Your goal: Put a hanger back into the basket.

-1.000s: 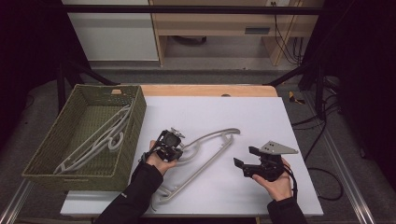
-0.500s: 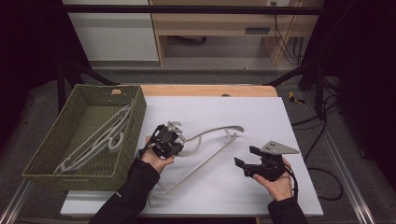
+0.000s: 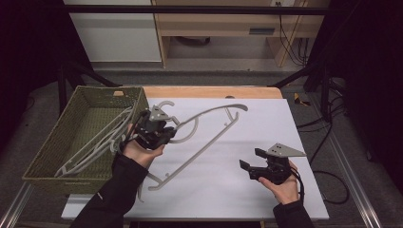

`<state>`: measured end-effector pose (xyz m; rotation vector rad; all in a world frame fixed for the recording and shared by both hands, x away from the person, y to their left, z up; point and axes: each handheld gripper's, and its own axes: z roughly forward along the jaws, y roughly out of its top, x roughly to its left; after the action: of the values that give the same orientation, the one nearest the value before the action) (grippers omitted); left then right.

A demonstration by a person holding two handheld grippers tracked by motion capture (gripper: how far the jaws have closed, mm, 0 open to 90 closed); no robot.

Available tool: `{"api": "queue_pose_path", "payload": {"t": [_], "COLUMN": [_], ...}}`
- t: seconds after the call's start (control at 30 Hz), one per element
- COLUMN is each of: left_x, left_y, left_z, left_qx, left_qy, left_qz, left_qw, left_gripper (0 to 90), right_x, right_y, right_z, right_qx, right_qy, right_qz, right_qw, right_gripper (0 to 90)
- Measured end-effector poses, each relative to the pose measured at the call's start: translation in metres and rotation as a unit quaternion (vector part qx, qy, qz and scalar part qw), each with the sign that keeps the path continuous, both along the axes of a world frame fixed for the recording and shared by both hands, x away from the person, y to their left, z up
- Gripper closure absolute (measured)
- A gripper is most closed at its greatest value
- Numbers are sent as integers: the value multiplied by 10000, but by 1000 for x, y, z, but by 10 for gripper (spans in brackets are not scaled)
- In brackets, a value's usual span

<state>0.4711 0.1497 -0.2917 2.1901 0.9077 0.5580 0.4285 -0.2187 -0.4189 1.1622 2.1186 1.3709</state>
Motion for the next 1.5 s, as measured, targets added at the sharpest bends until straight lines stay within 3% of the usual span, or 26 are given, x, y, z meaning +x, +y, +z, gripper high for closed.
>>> {"api": "queue_pose_path", "payload": {"t": [0.3,0.47,0.67,0.83,1.1,1.37,1.5], "left_x": [0,2,7,13,25,31,33], "left_y": [36,58,95,122,157,191,202], "left_z": [52,67,79,79,60,50,43], "left_qx": [65,149,273,390,576,696,716], "left_qy": [-395,-453,-567,-605,-608,-637,-620], "left_qz": [158,292,623,938,1404,1631,1617], "left_qw": [9991,9984,9961,9930,9865,9821,9823], "left_gripper": [832,832,831,831,832,832,832], "right_x": [1,1,2,2,2,3,3], "right_y": [-1,-2,-2,-2,-2,-2,-3], "right_z": [-1,-1,-2,-3,-4,-5,-4], "right_qx": [12,-7,41,-31,-38,-53,-52], "right_qy": [9,-7,36,57,51,66,55], "right_qz": [-5,-10,3,-13,-17,-45,-40], "right_qw": [10000,10000,10000,10000,10000,10000,10000], "right_gripper": [224,224,224,224,225,225,222]}}
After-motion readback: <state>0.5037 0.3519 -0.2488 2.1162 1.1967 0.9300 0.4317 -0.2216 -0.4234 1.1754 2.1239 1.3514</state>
